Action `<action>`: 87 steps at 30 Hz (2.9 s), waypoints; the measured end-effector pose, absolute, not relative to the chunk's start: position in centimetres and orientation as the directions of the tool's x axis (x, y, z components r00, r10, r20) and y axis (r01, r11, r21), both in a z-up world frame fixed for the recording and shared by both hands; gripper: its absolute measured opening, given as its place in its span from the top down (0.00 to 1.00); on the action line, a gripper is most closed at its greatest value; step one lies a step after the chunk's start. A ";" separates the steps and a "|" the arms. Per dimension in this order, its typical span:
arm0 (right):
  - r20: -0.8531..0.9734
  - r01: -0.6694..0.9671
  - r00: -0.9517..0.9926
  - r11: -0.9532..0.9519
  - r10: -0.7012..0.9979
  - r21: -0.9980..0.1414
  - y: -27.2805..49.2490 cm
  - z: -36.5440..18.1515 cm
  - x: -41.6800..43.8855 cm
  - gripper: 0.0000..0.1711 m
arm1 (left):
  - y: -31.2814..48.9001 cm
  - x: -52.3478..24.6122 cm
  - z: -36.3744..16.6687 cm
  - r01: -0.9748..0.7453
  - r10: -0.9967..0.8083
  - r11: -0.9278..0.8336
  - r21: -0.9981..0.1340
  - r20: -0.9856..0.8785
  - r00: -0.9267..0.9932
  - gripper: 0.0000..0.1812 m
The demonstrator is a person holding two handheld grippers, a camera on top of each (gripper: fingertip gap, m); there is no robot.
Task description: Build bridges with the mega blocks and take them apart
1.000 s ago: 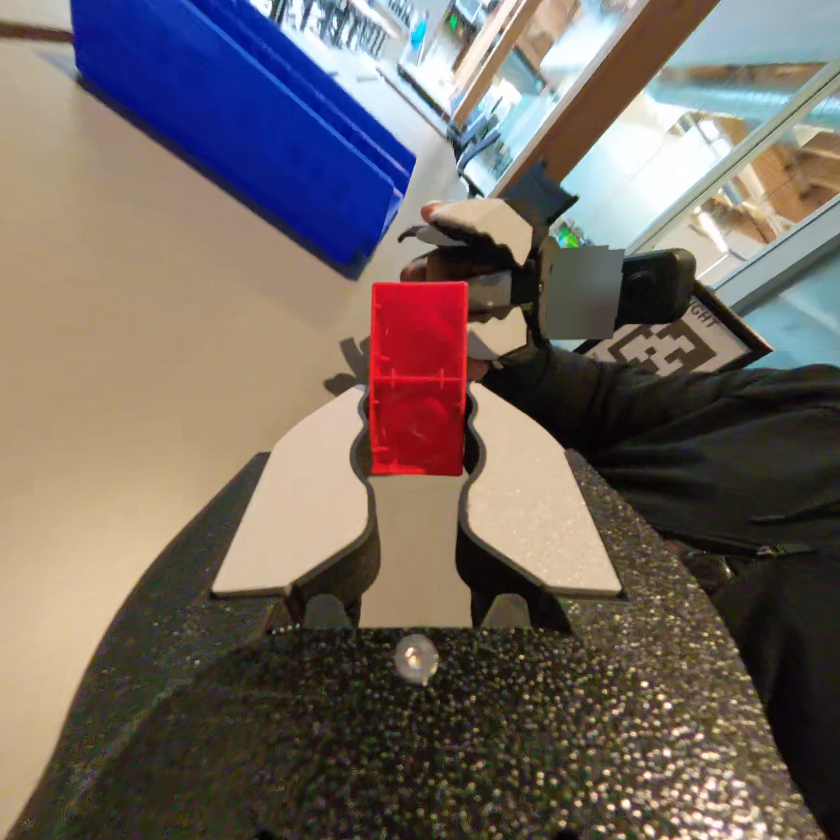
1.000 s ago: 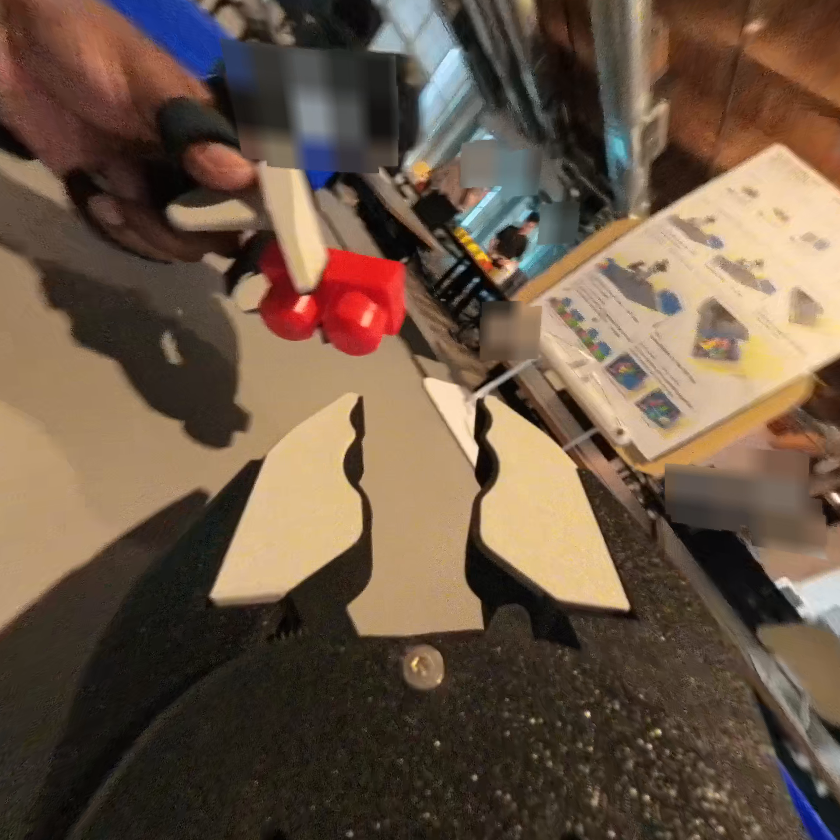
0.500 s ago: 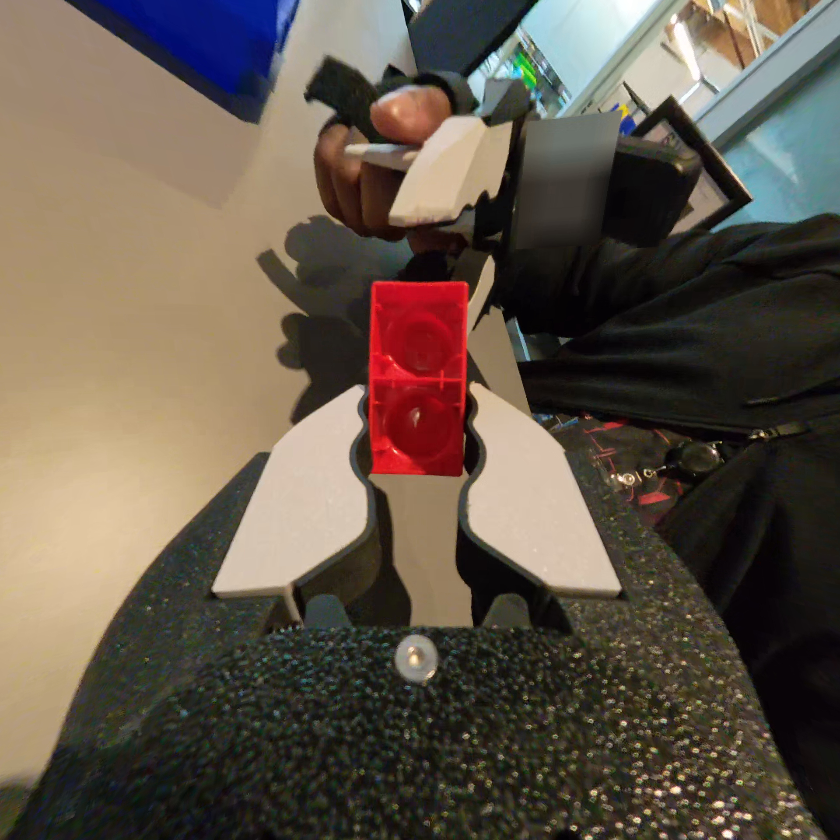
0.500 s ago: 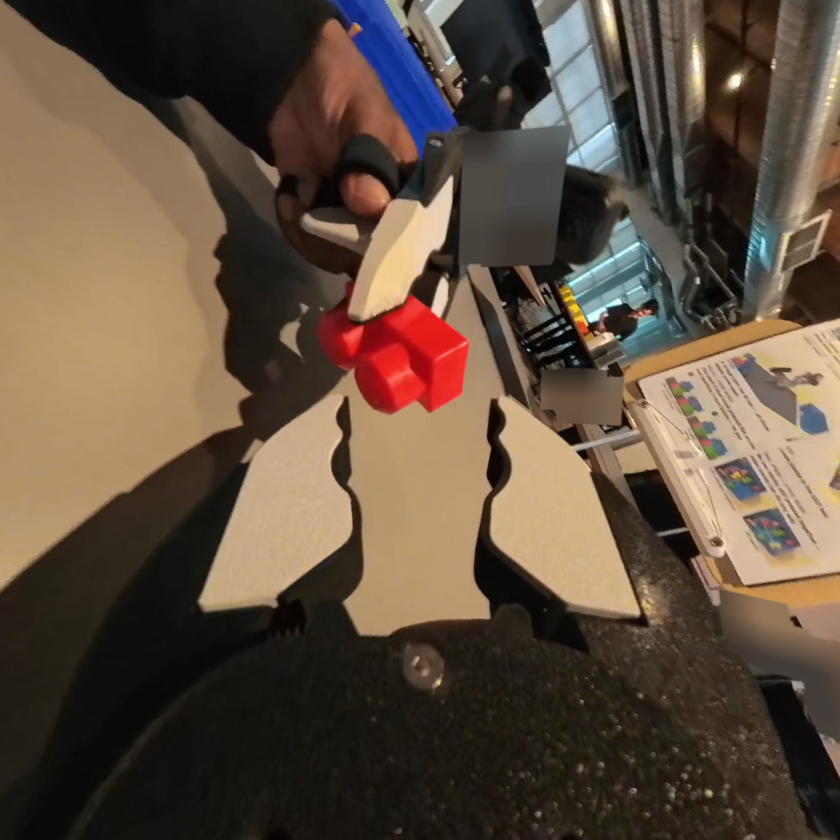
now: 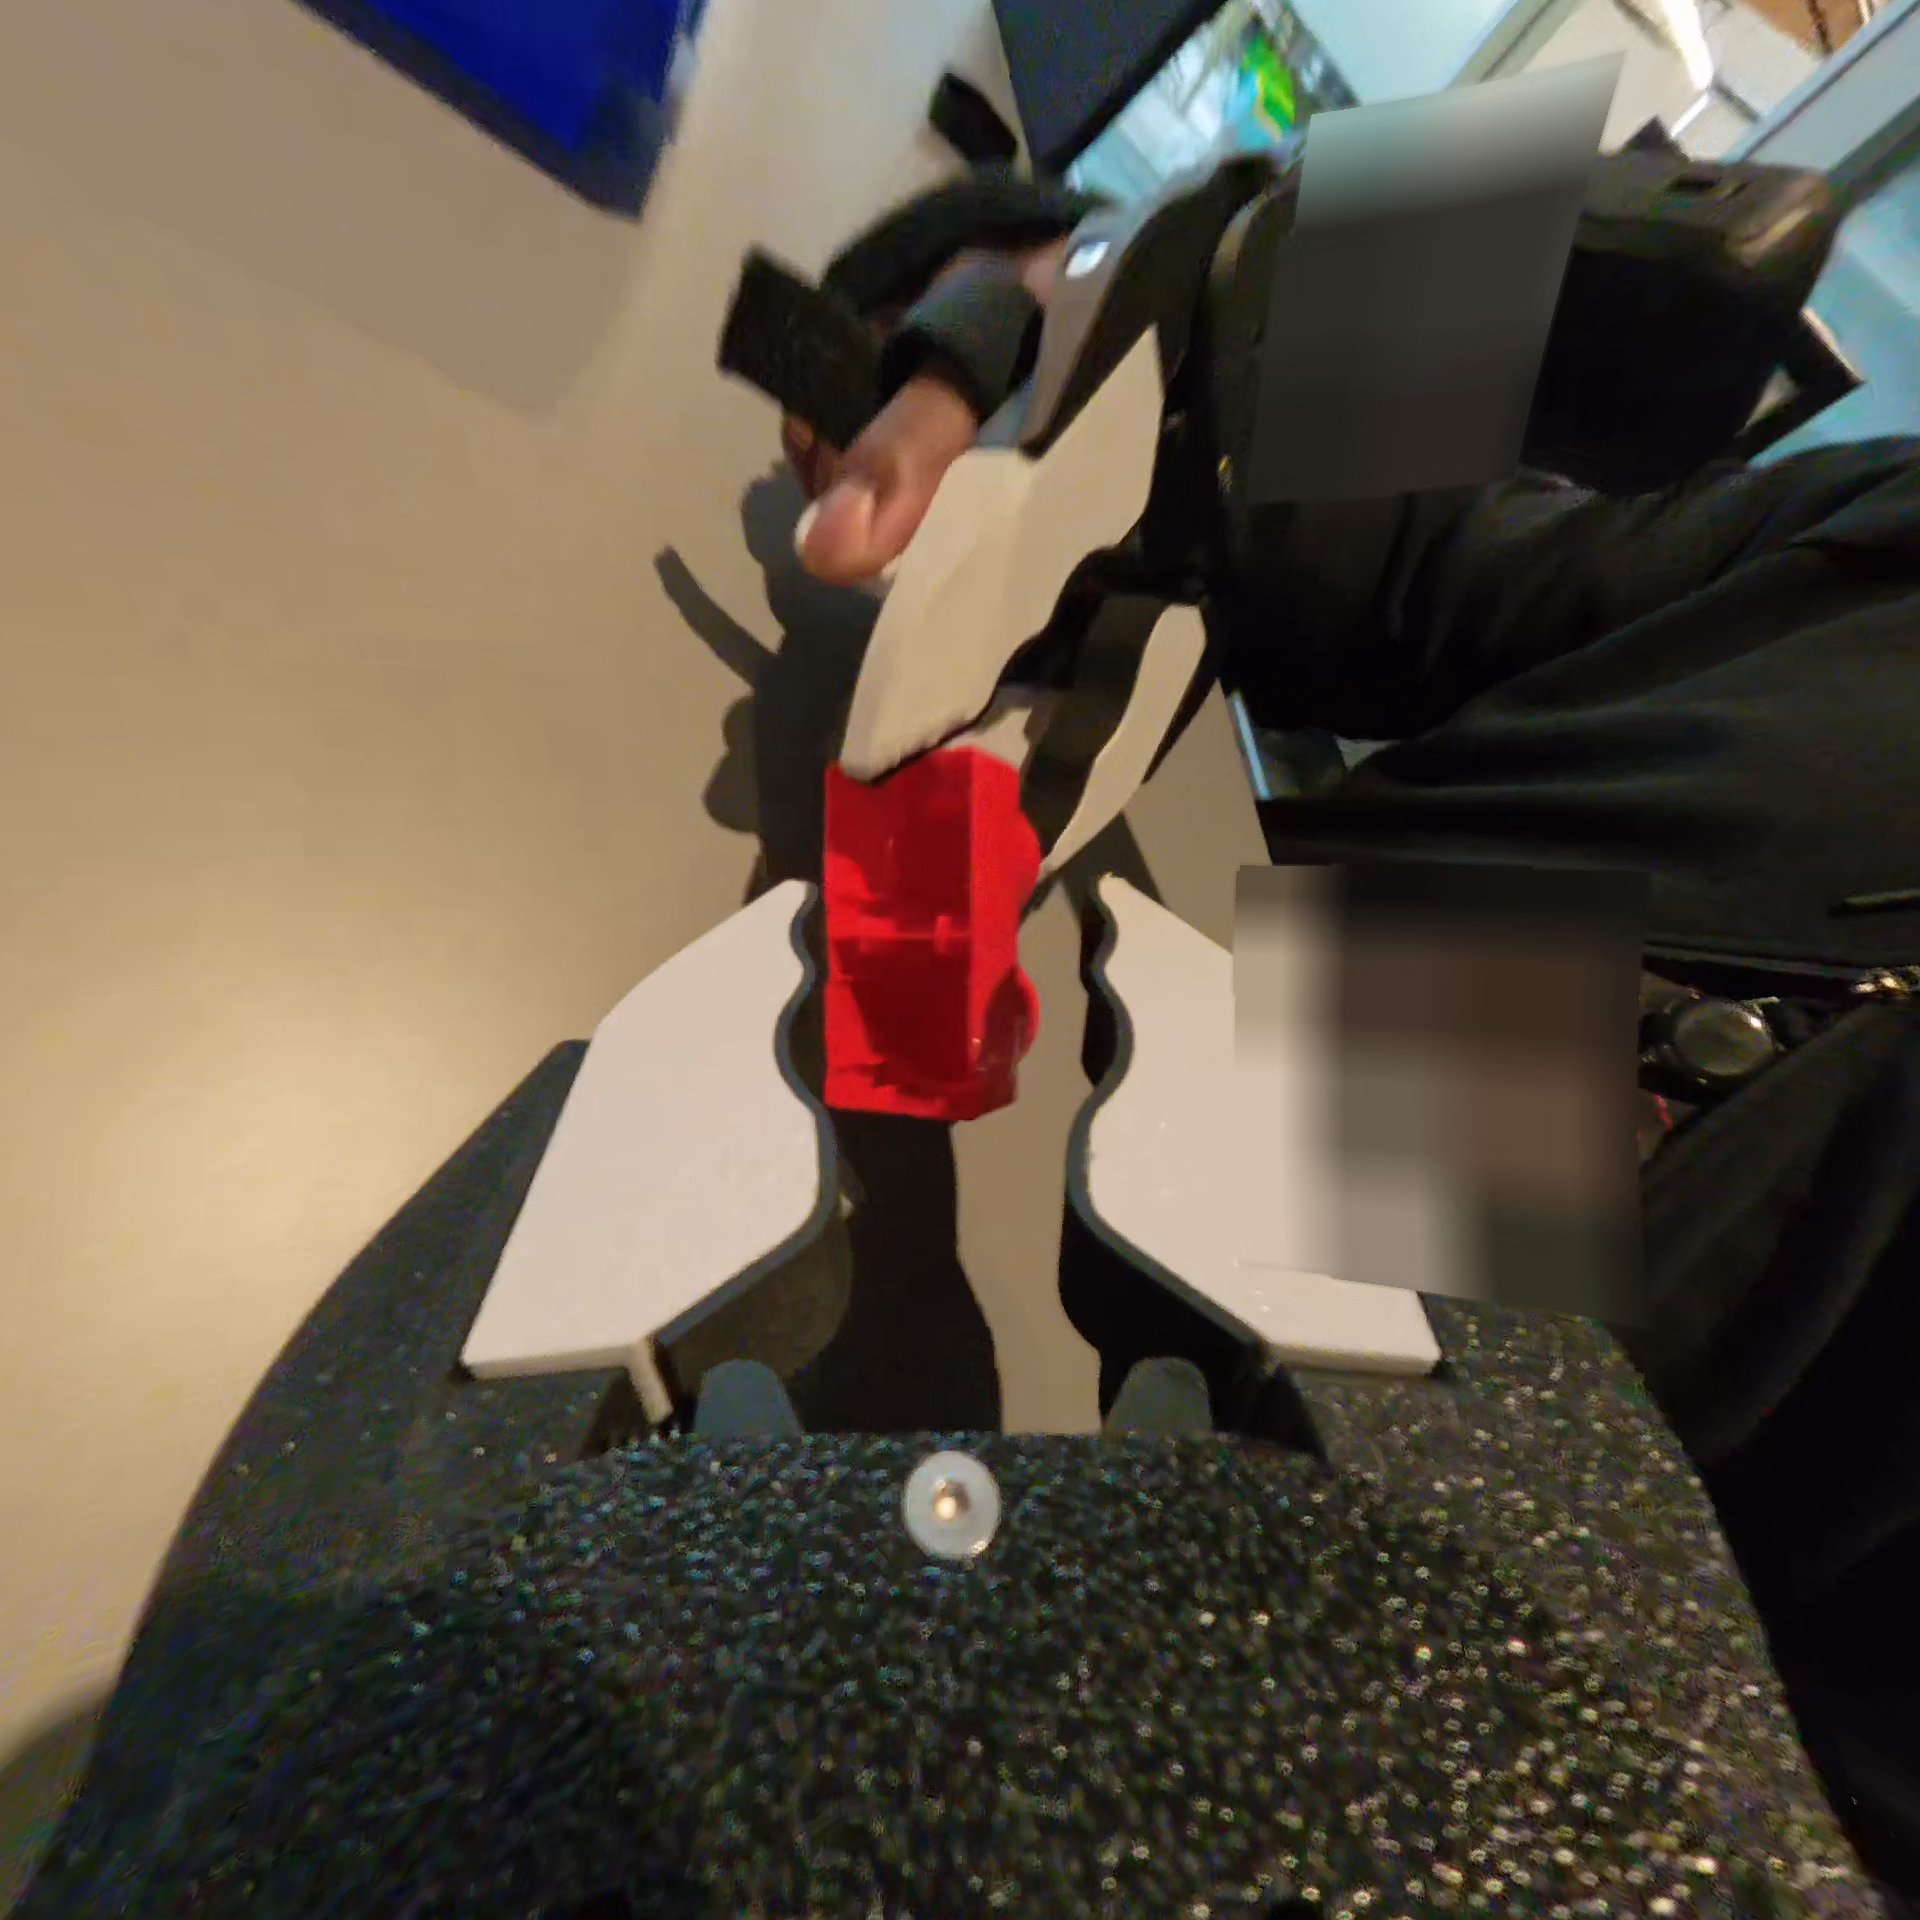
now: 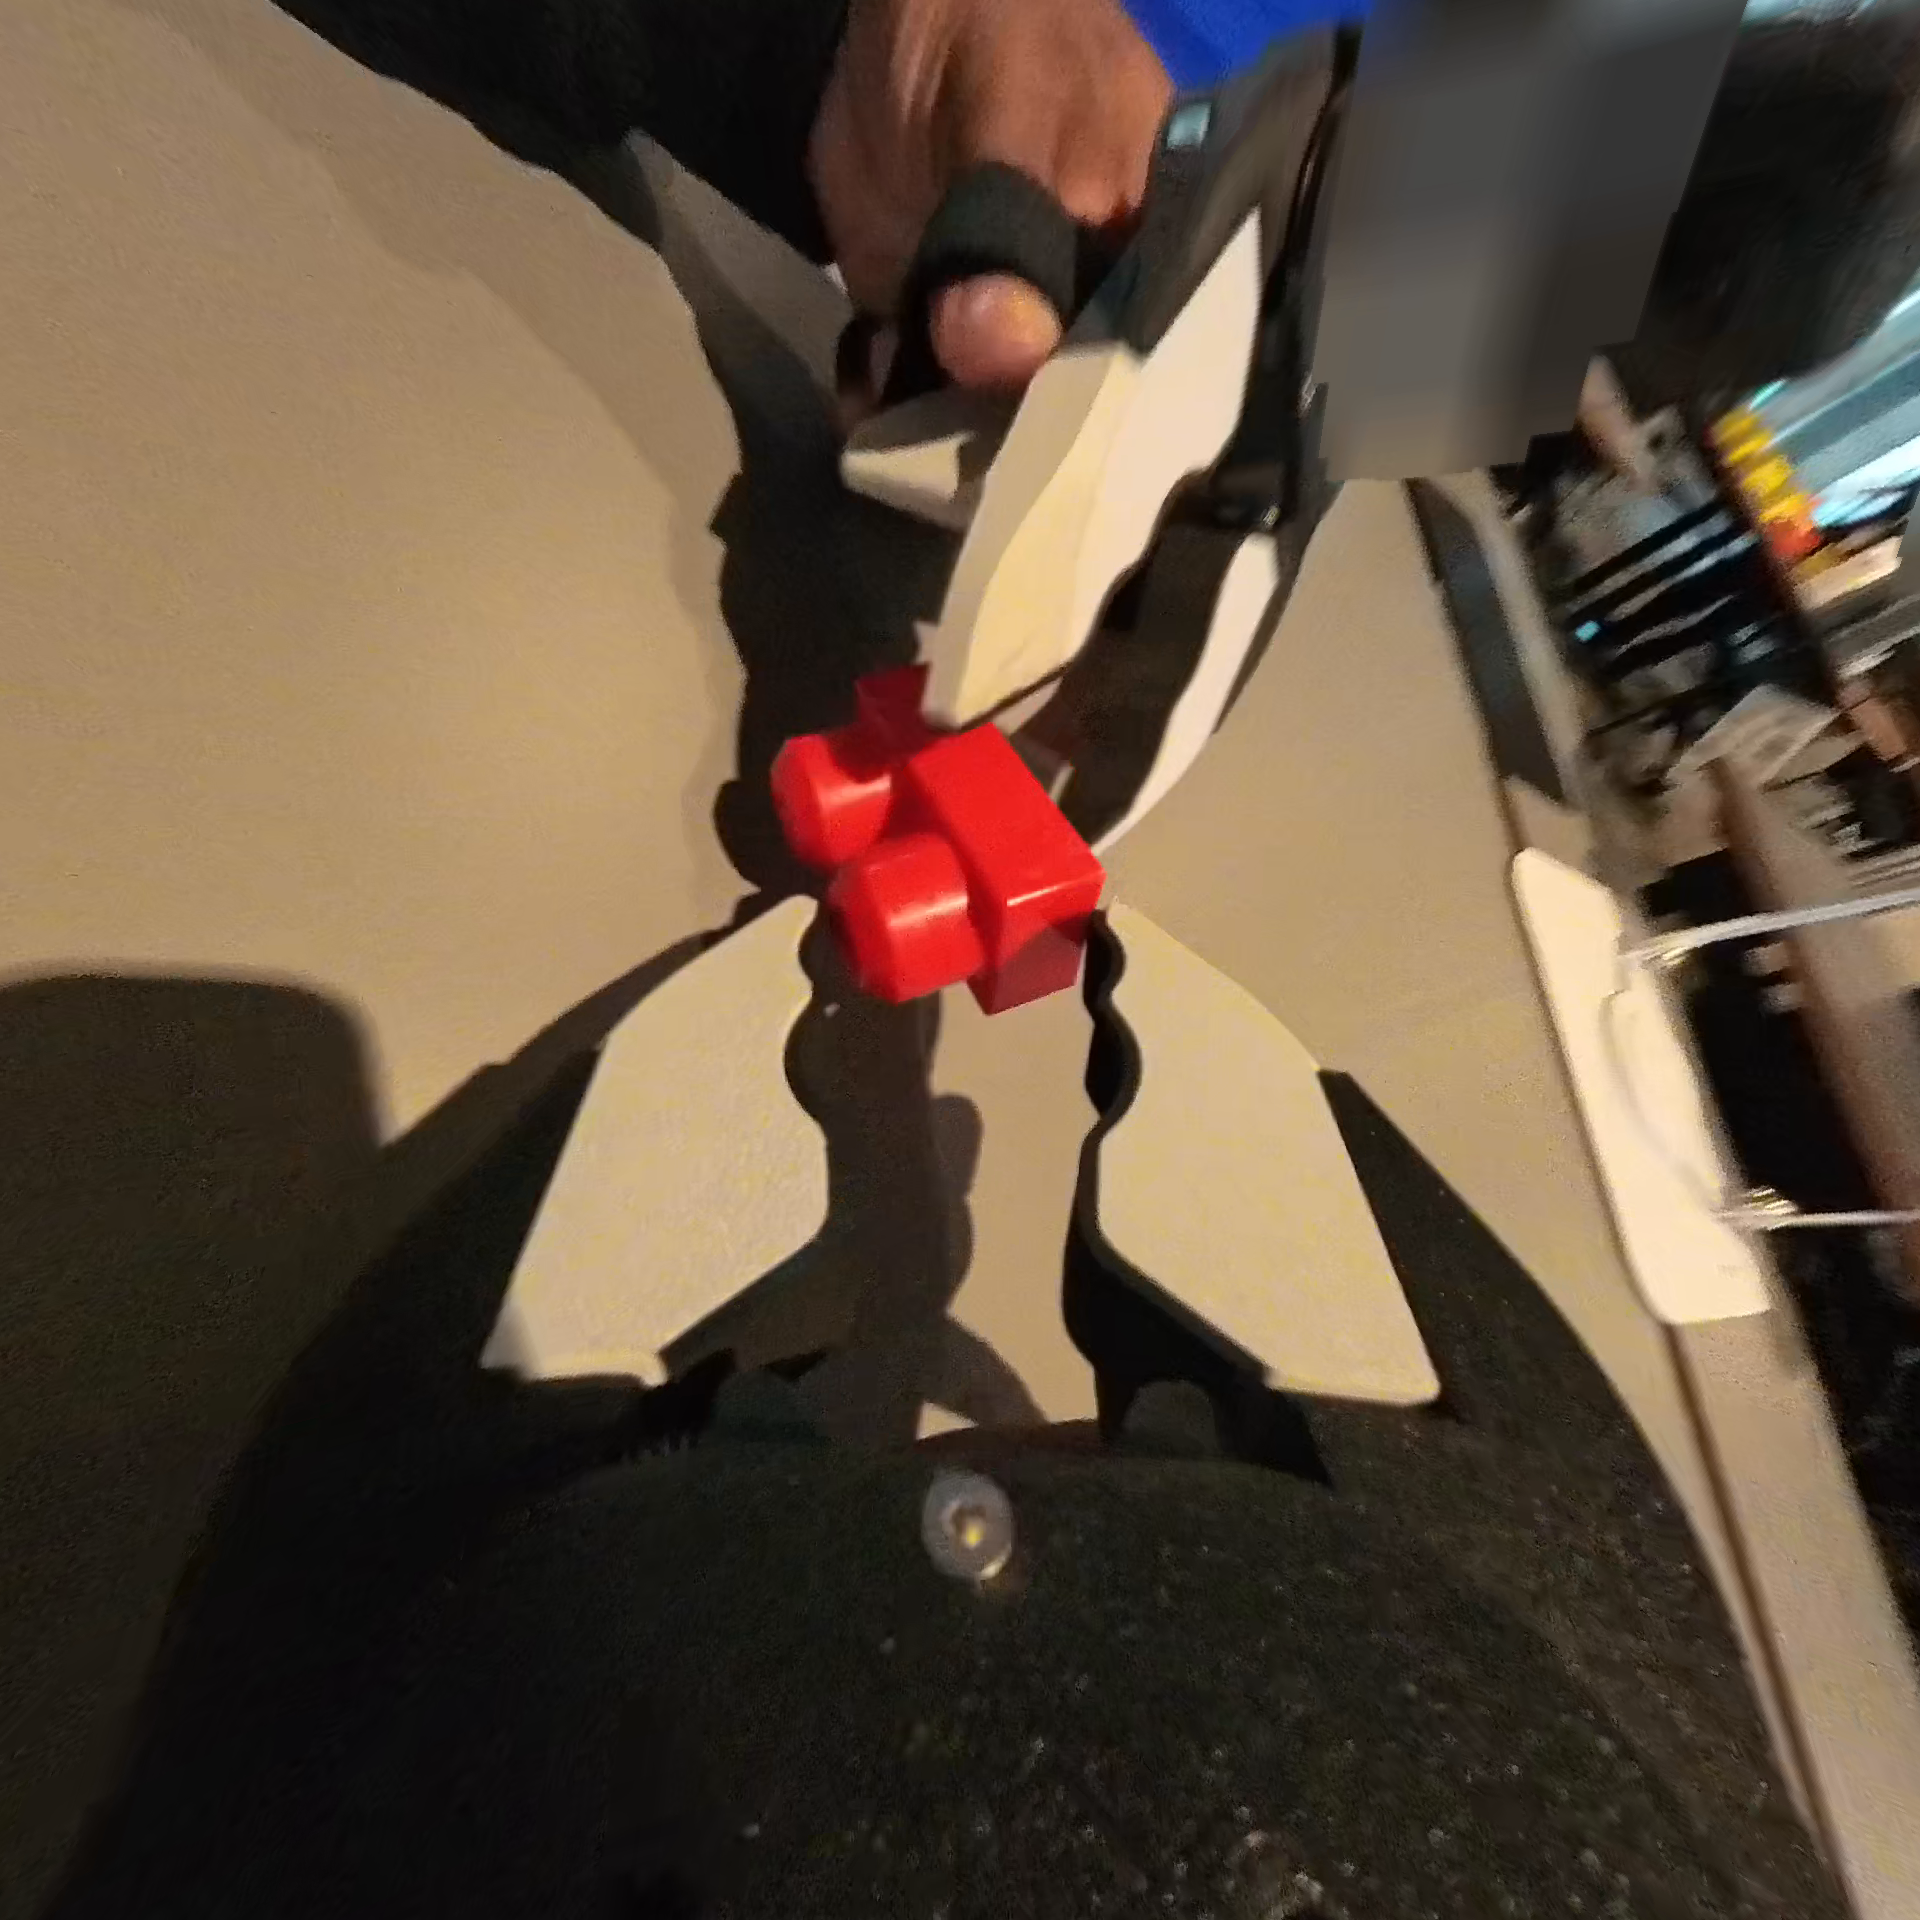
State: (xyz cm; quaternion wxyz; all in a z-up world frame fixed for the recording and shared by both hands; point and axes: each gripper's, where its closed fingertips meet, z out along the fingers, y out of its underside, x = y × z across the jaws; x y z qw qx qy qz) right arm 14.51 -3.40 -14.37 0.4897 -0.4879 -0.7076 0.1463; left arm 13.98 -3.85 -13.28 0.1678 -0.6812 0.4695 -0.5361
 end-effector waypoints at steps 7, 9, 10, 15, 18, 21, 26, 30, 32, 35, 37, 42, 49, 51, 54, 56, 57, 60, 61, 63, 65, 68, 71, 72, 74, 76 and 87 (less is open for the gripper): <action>0.011 0.651 0.139 -0.083 0.990 -0.755 -2.4 -17.0 15.9 0.73 | -1.0 13.3 -10.6 -0.313 -0.927 -0.368 -0.876 0.370 0.055 0.75; -0.131 0.614 0.225 -0.245 0.966 -0.750 -1.7 -16.8 16.3 0.73 | -1.4 13.5 -10.7 -0.358 -0.960 -0.276 -0.892 0.275 0.054 0.76; -0.188 0.591 0.256 -0.308 0.948 -0.745 -1.5 -16.6 16.4 0.73 | -1.7 13.6 -11.0 -0.392 -0.973 -0.226 -0.892 0.225 0.049 0.78; -0.251 0.570 0.308 -0.389 0.918 -0.724 -0.9 -16.9 16.9 0.73 | -2.4 14.4 -12.7 -0.518 -0.999 -0.054 -0.854 0.045 0.030 0.80; -0.213 0.601 0.303 -0.359 0.929 -0.714 -1.0 -17.3 16.9 0.72 | -2.2 14.3 -13.6 -0.556 -0.999 -0.039 -0.831 0.022 0.038 0.80; -0.130 0.651 0.278 -0.286 0.952 -0.703 -1.1 -17.8 17.1 0.69 | -1.9 14.2 -13.1 -0.532 -0.999 -0.042 -0.846 0.018 0.051 0.80; -0.015 0.680 0.272 -0.203 0.962 -0.704 -0.2 -18.0 18.0 0.57 | 0.9 11.9 -8.6 -0.388 -0.973 -0.004 -0.922 -0.087 0.216 0.76; -0.041 0.649 0.267 -0.211 0.963 -0.730 -0.2 -17.5 18.1 0.54 | 6.0 1.9 -0.9 -0.264 -0.708 0.144 -0.954 -0.286 0.646 0.74; -0.048 0.646 0.263 -0.213 0.964 -0.733 -0.3 -17.4 18.0 0.54 | 6.7 -6.6 3.0 -0.292 -0.408 0.212 -0.933 -0.356 0.841 0.75; -0.051 0.645 0.255 -0.210 0.966 -0.735 -0.4 -17.4 18.0 0.54 | 4.0 -18.9 6.5 -0.289 -0.029 0.253 -0.923 -0.306 0.952 0.75; -0.058 0.639 0.253 -0.212 0.966 -0.739 -0.4 -17.3 18.0 0.54 | 2.4 -26.4 5.8 -0.251 0.138 0.186 -0.950 -0.228 0.964 0.76; -0.082 0.623 0.262 -0.233 0.962 -0.747 -0.3 -17.1 18.1 0.55 | 1.3 -39.1 -2.3 -0.033 0.326 -0.212 -0.977 -0.102 0.940 0.76; -0.069 0.648 0.243 -0.214 0.968 -0.731 -0.6 -17.5 18.0 0.55 | 0.8 -44.7 -11.3 0.263 0.474 -0.510 -0.819 -0.012 0.880 0.65; -0.061 0.655 0.235 -0.204 0.970 -0.727 -0.8 -17.6 18.0 0.55 | 0.7 -45.5 -13.0 0.304 0.491 -0.538 -0.786 0.001 0.871 0.63; -0.053 0.661 0.230 -0.196 0.972 -0.725 -0.9 -17.6 18.0 0.55 | 0.5 -47.1 -13.8 0.339 0.542 -0.520 -0.784 0.004 0.840 0.55; -0.049 0.662 0.229 -0.193 0.972 -0.724 -0.9 -17.6 18.0 0.55 | 0.4 -47.3 -13.5 0.329 0.544 -0.504 -0.799 0.003 0.839 0.61; -0.048 0.662 0.229 -0.192 0.972 -0.724 -0.9 -17.6 18.0 0.55 | 0.5 -47.2 -13.2 0.323 0.537 -0.500 -0.804 0.005 0.843 0.65; -0.049 0.664 0.229 -0.193 0.972 -0.722 -0.9 -17.7 18.0 0.55 | 0.4 -46.4 -12.7 0.316 0.502 -0.506 -0.803 0.025 0.865 0.77; -0.048 0.666 0.229 -0.193 0.972 -0.721 -0.9 -17.7 18.0 0.55 | 0.4 -46.2 -12.8 0.323 0.500 -0.505 -0.800 0.034 0.866 0.77; -0.046 0.667 0.228 -0.191 0.973 -0.720 -0.9 -17.7 18.0 0.55 | 0.4 -46.2 -12.7 0.330 0.497 -0.498 -0.802 0.047 0.866 0.77; -0.045 0.670 0.227 -0.190 0.973 -0.718 -1.0 -17.7 18.0 0.55 | 0.3 -46.2 -12.8 0.333 0.492 -0.500 -0.800 0.054 0.869 0.75; -0.046 0.670 0.226 -0.190 0.973 -0.718 -1.0 -17.7 18.0 0.55 | 0.2 -46.4 -13.1 0.361 0.498 -0.497 -0.790 0.081 0.863 0.65; -0.047 0.671 0.222 -0.188 0.974 -0.717 -1.0 -17.8 18.0 0.56 | 0.2 -46.3 -13.4 0.383 0.487 -0.493 -0.781 0.117 0.866 0.58; -0.046 0.673 0.221 -0.187 0.974 -0.716 -1.1 -17.8 18.0 0.56 | 0.2 -46.3 -13.4 0.376 0.482 -0.492 -0.785 0.114 0.868 0.57; -0.044 0.676 0.218 -0.183 0.975 -0.713 -1.1 -17.8 18.0 0.56 | 0.2 -46.4 -13.2 0.358 0.479 -0.494 -0.792 0.095 0.872 0.56; -0.041 0.680 0.215 -0.179 0.976 -0.711 -1.1 -17.9 18.0 0.56 | 0.2 -46.4 -13.2 0.357 0.471 -0.497 -0.791 0.099 0.876 0.55; -0.051 0.673 0.220 -0.189 0.974 -0.715 -1.0 -17.9 18.0 0.56 | 0.1 -45.2 -14.1 0.358 0.406 -0.694 -0.624 0.072 0.911 0.76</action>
